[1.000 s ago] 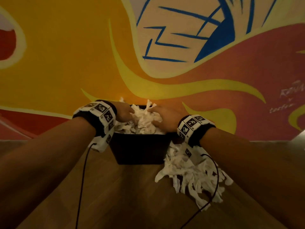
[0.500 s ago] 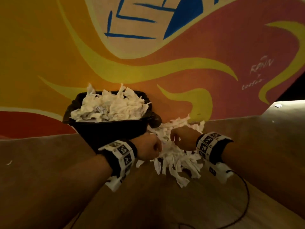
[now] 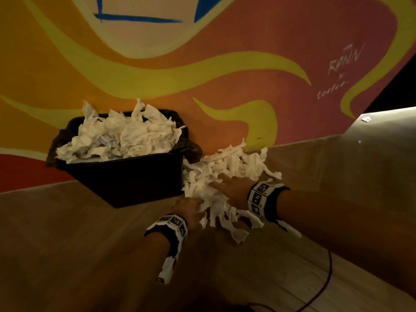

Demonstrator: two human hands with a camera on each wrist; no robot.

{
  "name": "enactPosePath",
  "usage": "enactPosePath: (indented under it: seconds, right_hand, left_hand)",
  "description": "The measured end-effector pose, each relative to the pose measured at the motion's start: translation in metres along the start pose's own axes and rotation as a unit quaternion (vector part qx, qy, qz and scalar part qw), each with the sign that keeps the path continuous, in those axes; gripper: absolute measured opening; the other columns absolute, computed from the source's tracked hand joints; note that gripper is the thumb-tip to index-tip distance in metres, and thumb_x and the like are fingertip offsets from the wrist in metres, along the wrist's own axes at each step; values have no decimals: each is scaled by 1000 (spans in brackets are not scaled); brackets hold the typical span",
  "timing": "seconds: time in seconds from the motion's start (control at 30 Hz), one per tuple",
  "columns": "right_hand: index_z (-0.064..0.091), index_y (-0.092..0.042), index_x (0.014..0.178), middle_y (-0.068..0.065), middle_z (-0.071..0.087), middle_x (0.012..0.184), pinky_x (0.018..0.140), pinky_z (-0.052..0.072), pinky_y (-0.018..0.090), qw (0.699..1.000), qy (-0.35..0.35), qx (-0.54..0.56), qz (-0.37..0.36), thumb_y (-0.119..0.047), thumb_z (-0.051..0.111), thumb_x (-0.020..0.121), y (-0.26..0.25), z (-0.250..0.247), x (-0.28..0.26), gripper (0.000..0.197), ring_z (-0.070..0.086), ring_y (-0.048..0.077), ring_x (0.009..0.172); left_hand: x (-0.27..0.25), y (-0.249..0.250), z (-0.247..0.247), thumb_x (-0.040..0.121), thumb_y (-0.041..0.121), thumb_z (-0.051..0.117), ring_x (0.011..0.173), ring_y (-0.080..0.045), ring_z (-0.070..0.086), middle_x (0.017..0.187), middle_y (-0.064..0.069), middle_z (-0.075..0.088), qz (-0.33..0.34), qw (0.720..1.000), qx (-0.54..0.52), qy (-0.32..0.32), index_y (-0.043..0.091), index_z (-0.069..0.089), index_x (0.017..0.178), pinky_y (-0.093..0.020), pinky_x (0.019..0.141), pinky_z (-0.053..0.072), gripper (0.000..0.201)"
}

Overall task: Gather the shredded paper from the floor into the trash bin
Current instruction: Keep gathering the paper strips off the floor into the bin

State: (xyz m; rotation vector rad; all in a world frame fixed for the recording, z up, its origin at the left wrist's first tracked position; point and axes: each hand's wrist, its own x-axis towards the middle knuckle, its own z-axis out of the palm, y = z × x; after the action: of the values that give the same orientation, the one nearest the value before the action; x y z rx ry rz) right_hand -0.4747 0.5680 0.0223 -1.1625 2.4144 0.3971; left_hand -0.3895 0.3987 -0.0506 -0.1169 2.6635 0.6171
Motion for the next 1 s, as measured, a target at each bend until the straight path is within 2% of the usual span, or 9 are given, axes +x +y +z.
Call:
enactPosePath:
  seconds: [0.07,0.2,0.37,0.43,0.53,0.63,0.77,0.87,1.0]
  right_hand:
    - [11,-30,150,12,22,150,86,45,43,1000,1,-15,-15,-23,49,96,-1,1,2,66,45,37,119]
    - [27,-25,145,12,30,141,82,42,40,999,-4,-32,-16,-31,47,98,-5,-4,4,52,46,35,115]
    - [56,-19,124,9,45,124,82,43,37,999,-13,33,-29,-35,37,101,-6,-17,3,34,50,29,107]
    - [59,-11,115,9,48,118,87,44,38,996,27,65,-50,-34,37,101,-4,-19,0,34,50,27,103]
    - [57,-5,93,12,50,103,80,41,36,983,124,116,-75,-27,40,101,-4,-20,-3,29,48,24,86]
    - [45,-11,76,4,46,80,69,35,32,958,189,203,-73,-24,45,99,-8,-25,-4,26,41,20,72]
    - [34,-20,73,-1,42,64,60,32,31,932,218,285,-55,-17,44,99,-11,-27,-5,28,45,21,61]
    - [28,-29,75,0,50,69,57,39,22,909,203,360,-50,-12,45,99,-14,-25,-8,34,52,11,62]
    - [33,-18,86,-2,45,67,54,33,25,927,171,331,-41,-28,46,99,-19,-17,-7,20,39,11,56]
  left_hand:
    - [-3,-2,4,95,39,50,122,-26,52,134,-6,55,-11,1000,-3,-2,22,50,135,-34,101,43,43]
    - [-13,-5,10,98,34,44,105,-26,60,111,-6,64,-23,998,-54,27,22,65,107,-34,89,49,26]
    - [-25,-3,16,103,34,34,87,-20,59,91,-4,63,-53,973,-214,59,17,62,90,-32,76,46,35]
    - [-31,-5,14,102,40,33,84,-14,57,90,3,61,-96,952,-279,84,17,64,95,-27,73,41,39]
    - [-39,-16,8,94,45,51,71,-17,62,72,0,66,-138,917,-334,172,12,68,78,-29,65,47,41]
    - [-42,-30,4,88,22,63,68,-17,58,75,-3,63,-149,888,-368,234,8,63,66,-34,68,51,27]
    - [-42,-46,-2,91,6,56,79,-7,57,103,-1,63,-133,854,-391,316,16,65,85,-5,61,46,15]
    - [-41,-52,-3,93,1,47,86,-22,63,85,0,67,-122,857,-393,309,16,56,79,-27,72,50,23]
    - [-37,-51,3,93,24,56,86,-30,60,78,4,55,-129,901,-305,280,22,44,90,-31,68,45,13]
